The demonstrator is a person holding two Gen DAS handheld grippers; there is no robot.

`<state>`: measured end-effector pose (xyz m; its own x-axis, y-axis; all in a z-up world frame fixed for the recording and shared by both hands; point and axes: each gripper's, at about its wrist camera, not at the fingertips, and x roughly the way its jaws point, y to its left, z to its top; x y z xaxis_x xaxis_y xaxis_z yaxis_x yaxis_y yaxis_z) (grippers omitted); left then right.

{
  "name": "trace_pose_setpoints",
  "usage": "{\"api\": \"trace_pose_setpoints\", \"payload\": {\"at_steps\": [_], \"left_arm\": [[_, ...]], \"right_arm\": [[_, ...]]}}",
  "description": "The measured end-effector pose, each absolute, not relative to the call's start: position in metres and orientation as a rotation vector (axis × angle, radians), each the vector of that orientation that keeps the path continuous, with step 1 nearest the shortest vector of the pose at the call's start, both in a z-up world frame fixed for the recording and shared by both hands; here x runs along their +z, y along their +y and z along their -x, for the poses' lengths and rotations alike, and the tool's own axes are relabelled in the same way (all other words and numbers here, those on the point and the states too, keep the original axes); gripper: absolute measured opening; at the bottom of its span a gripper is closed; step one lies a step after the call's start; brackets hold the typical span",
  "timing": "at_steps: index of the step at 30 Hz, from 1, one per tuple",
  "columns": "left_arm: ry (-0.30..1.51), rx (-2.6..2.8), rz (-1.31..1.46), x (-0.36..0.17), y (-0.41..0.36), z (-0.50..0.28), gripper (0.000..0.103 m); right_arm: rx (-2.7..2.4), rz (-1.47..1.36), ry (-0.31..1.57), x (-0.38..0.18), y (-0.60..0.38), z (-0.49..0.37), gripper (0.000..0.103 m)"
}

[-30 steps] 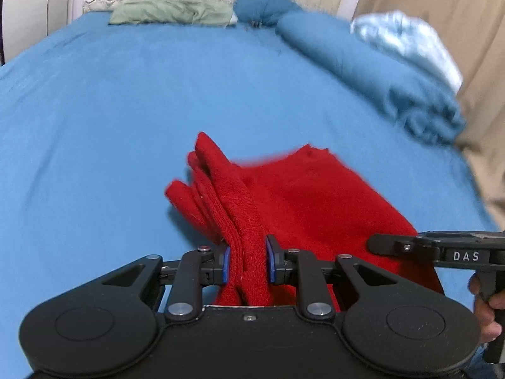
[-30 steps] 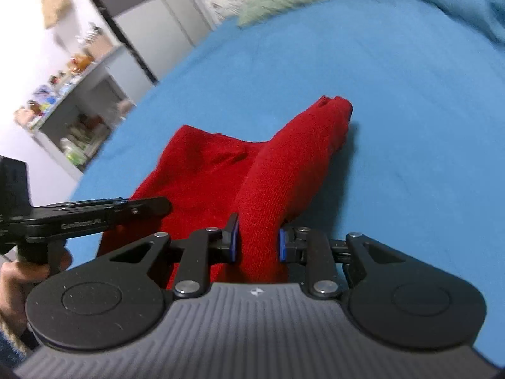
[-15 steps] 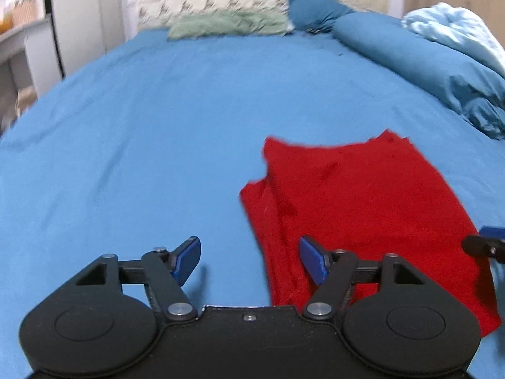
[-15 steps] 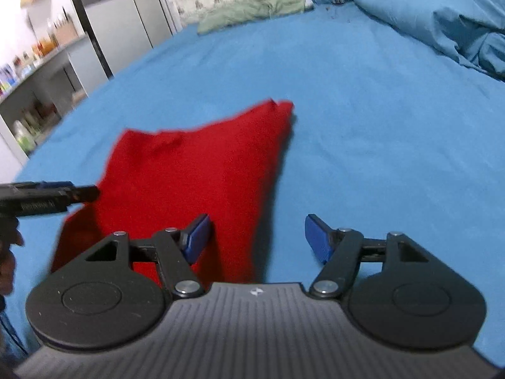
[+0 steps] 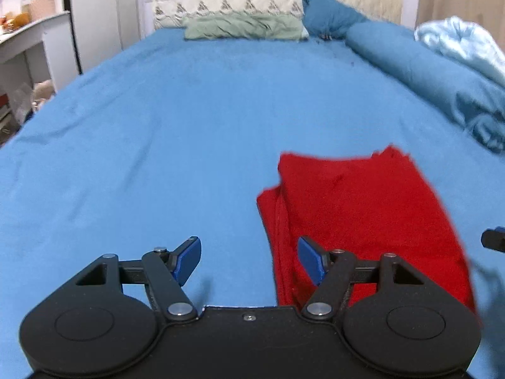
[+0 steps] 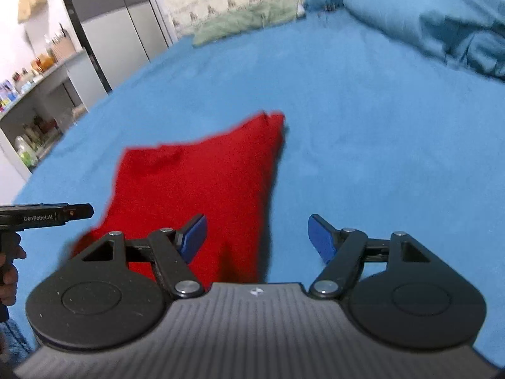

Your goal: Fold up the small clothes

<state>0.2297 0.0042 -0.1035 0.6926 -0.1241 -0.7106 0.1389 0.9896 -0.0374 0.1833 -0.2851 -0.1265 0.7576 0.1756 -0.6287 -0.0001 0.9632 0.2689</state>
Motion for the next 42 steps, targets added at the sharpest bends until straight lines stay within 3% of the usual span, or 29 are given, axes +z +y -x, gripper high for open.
{"api": "trace_pose_setpoints", "payload": {"at_steps": [4, 6, 9, 15, 22, 42], "left_arm": [[0.768, -0.115, -0.011, -0.057, 0.010, -0.198, 0.079], [0.736, -0.109, -0.020, -0.033, 0.010, -0.174, 0.093], [0.655, -0.097, -0.060, -0.004, 0.003, -0.133, 0.103], [0.651, -0.073, -0.100, 0.014, -0.009, -0.076, 0.103], [0.692, -0.079, -0.140, 0.004, -0.015, -0.033, 0.103], [0.720, -0.082, -0.108, -0.016, -0.010, -0.014, 0.103]], "right_arm": [[0.071, -0.265, 0.711, -0.078, -0.279, -0.158, 0.094], [0.055, -0.264, 0.696, -0.053, -0.275, -0.140, 0.103], [0.026, -0.221, 0.655, -0.017, -0.264, -0.111, 0.103], [-0.031, -0.120, 0.677, 0.016, -0.236, -0.066, 0.103], [-0.074, -0.070, 0.744, 0.008, -0.214, -0.024, 0.103], [-0.124, -0.077, 0.835, -0.021, -0.214, -0.001, 0.103]]}}
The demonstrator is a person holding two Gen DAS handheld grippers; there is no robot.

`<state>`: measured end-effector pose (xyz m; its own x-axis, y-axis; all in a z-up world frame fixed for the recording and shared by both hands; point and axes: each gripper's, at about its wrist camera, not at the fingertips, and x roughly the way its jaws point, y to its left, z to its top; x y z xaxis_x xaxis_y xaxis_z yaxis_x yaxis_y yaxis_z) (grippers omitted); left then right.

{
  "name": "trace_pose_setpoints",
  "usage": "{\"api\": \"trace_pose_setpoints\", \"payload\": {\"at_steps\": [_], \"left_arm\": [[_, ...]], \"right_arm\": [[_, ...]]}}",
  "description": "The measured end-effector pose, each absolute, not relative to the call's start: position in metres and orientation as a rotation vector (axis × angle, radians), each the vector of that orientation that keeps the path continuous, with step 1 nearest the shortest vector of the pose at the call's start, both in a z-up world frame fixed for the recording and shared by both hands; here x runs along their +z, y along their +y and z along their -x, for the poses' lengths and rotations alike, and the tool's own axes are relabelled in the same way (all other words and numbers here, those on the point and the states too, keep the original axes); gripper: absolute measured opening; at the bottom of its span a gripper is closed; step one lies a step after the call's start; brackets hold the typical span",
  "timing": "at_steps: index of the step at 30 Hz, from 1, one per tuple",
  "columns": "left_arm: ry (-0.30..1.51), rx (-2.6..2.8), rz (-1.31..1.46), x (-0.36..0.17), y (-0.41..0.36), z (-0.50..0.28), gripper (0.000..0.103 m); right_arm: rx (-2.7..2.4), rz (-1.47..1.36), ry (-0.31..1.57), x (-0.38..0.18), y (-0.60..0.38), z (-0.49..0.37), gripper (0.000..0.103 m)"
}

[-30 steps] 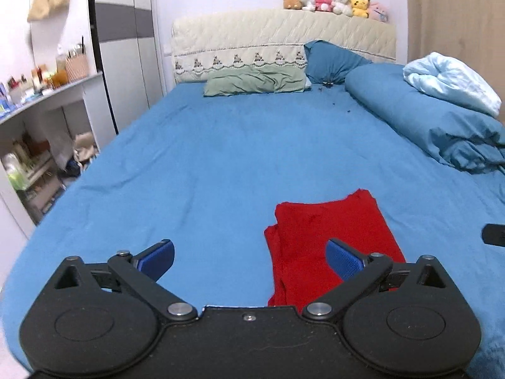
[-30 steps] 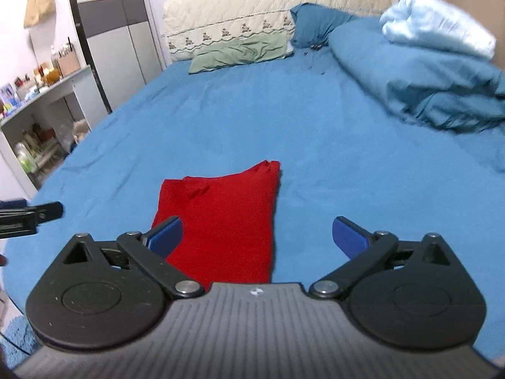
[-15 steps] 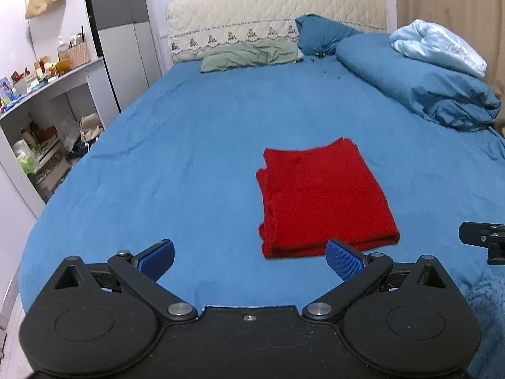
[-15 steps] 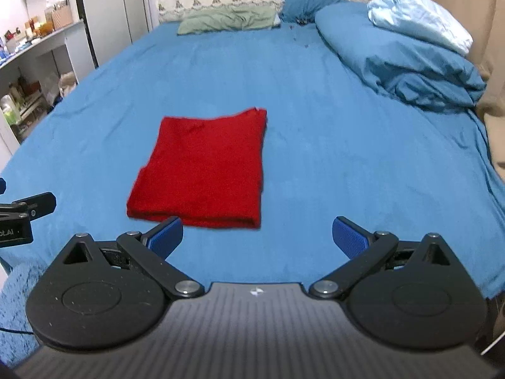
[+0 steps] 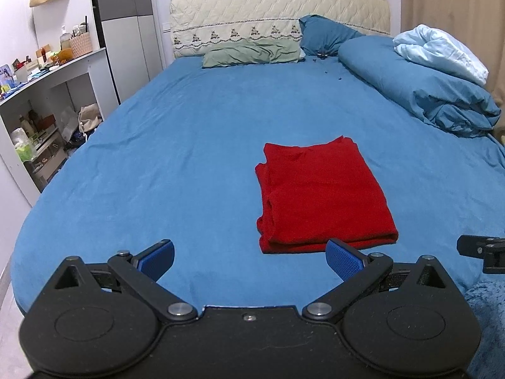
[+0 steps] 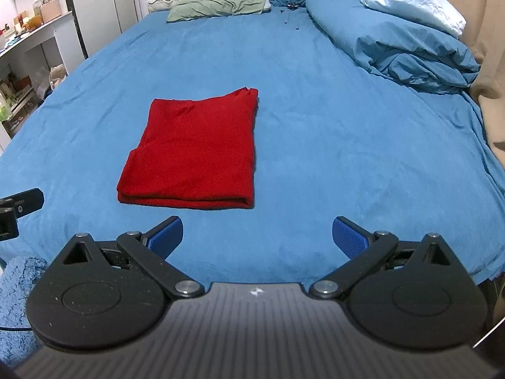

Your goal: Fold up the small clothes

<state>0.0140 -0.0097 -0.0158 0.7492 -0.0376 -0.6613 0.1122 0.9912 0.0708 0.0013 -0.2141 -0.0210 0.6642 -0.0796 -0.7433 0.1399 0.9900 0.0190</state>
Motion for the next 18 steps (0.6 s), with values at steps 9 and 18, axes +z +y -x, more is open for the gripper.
{"api": "trace_pose_setpoints", "payload": {"at_steps": [9, 18], "left_arm": [[0.704, -0.092, -0.113, -0.0142, -0.0050, -0.0117, 0.103], [0.692, -0.091, -0.118, -0.0124, -0.0011, -0.0104, 0.103]], "right_arm": [[-0.131, -0.083, 0.844, -0.0243, -0.2134, -0.0021, 0.103], [-0.130, -0.083, 0.845, -0.0250, -0.2108, -0.0015, 0.103]]}}
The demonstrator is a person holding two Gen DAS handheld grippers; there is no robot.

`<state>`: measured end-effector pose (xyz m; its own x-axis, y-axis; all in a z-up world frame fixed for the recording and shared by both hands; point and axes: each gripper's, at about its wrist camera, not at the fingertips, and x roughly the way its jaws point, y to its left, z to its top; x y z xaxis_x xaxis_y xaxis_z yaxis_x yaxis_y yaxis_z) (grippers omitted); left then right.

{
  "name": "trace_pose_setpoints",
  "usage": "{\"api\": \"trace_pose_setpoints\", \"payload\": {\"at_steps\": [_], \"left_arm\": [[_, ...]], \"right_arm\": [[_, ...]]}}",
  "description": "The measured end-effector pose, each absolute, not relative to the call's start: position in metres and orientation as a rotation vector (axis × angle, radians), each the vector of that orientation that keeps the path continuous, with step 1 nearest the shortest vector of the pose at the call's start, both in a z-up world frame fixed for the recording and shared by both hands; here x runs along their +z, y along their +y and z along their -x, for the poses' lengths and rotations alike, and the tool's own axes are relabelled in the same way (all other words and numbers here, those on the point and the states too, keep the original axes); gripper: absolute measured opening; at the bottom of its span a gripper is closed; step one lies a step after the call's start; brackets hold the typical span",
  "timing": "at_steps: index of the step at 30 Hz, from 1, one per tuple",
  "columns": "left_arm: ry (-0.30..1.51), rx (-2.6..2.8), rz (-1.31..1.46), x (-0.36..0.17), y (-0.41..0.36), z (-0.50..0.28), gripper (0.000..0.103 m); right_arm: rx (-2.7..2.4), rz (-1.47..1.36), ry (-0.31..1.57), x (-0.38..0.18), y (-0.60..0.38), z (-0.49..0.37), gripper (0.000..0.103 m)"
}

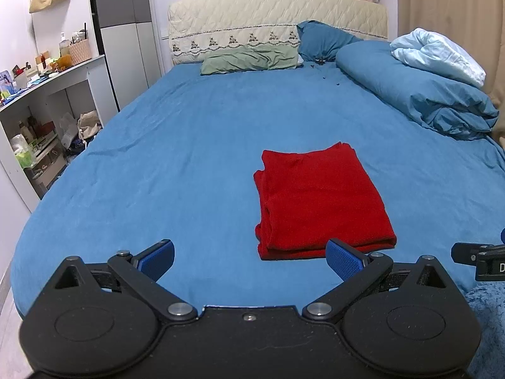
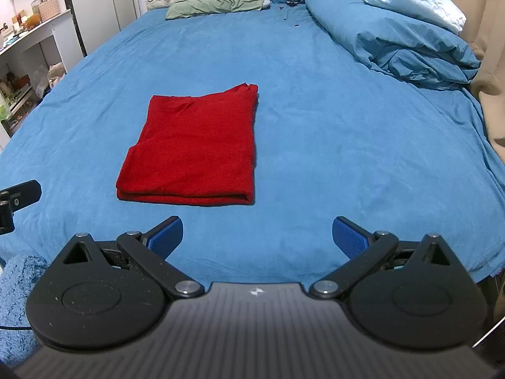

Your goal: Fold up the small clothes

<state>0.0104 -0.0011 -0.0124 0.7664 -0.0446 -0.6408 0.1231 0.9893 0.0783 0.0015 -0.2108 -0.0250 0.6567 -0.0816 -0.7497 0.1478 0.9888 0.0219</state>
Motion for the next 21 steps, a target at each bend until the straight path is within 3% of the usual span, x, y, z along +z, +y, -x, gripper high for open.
{"api": "trace_pose_setpoints", "payload": {"at_steps": [21], "left_arm": [[0.681, -0.089, -0.109, -0.0101, 0.0062, -0.0110, 0.103]], "right_arm": [[-0.130, -0.077, 0.845, -0.0257, -0.2062, -0.0028, 0.103]]}}
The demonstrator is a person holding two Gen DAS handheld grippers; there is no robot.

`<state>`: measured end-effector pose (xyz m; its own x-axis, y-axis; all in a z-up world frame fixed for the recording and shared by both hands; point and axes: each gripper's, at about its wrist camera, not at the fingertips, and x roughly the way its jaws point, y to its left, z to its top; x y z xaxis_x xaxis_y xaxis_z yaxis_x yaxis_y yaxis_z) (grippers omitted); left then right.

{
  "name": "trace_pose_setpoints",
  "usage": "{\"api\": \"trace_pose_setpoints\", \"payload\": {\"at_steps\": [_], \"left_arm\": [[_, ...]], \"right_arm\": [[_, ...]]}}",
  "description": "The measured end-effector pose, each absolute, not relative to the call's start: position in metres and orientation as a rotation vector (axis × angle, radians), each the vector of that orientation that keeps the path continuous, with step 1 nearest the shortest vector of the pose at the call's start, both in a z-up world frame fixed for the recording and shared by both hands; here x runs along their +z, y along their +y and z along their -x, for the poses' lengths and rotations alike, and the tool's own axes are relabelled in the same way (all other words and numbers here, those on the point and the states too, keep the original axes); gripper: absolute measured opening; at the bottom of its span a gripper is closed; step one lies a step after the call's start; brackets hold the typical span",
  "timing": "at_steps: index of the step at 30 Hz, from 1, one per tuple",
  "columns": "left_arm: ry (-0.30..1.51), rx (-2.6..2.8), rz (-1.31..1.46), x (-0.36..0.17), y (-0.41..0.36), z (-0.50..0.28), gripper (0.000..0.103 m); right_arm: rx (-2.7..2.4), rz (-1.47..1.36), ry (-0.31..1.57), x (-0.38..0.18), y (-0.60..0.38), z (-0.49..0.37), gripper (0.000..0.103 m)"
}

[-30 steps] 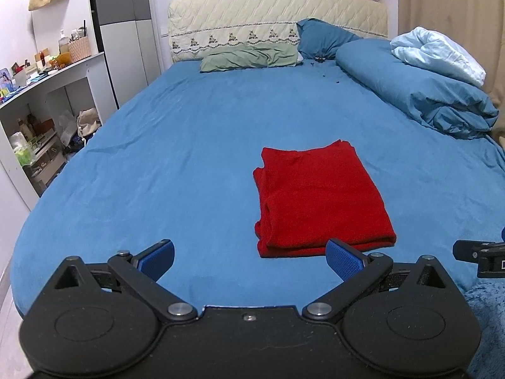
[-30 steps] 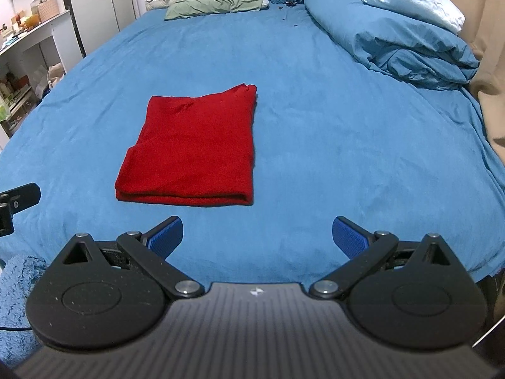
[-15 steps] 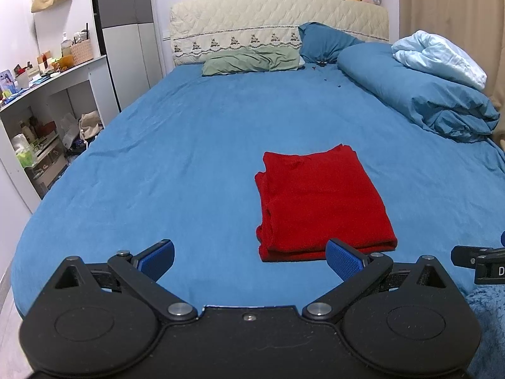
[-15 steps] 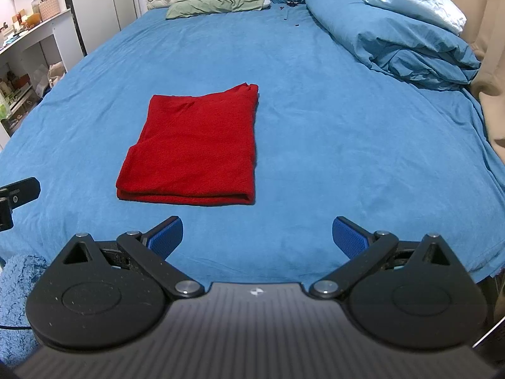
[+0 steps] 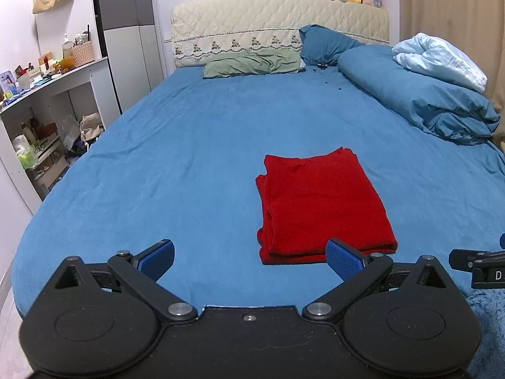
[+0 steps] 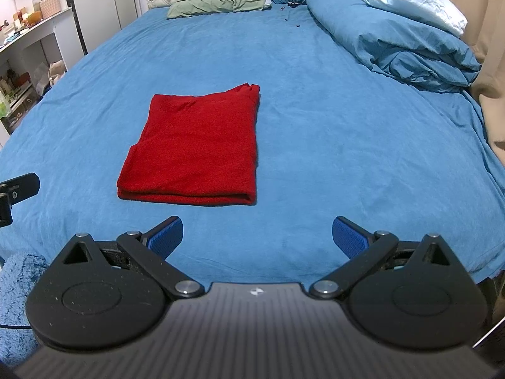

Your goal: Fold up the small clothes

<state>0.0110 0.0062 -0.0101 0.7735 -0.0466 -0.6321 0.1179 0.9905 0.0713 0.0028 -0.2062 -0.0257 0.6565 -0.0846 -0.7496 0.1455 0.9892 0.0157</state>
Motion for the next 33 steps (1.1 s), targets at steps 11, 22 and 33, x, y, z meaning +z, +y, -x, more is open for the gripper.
{"api": "trace_pose_setpoints", "payload": {"at_steps": [11, 22, 33], "left_arm": [[0.679, -0.088, -0.106, -0.0083, 0.0079, -0.0116, 0.103], [0.670, -0.084, -0.118, -0.0095, 0.0090, -0.0119, 0.103], [0.659, -0.063, -0.122, -0.0120, 0.0112, -0.0126, 0.103]], "right_arm": [[-0.129, -0.072, 0.844, -0.0254, -0.2088, -0.0032, 0.103], [-0.128, -0.073, 0.840, -0.0225, -0.2066, -0.0035, 0.103], [-0.124, -0.077, 0.842, -0.0230, -0.2080, -0.0049, 0.103]]}}
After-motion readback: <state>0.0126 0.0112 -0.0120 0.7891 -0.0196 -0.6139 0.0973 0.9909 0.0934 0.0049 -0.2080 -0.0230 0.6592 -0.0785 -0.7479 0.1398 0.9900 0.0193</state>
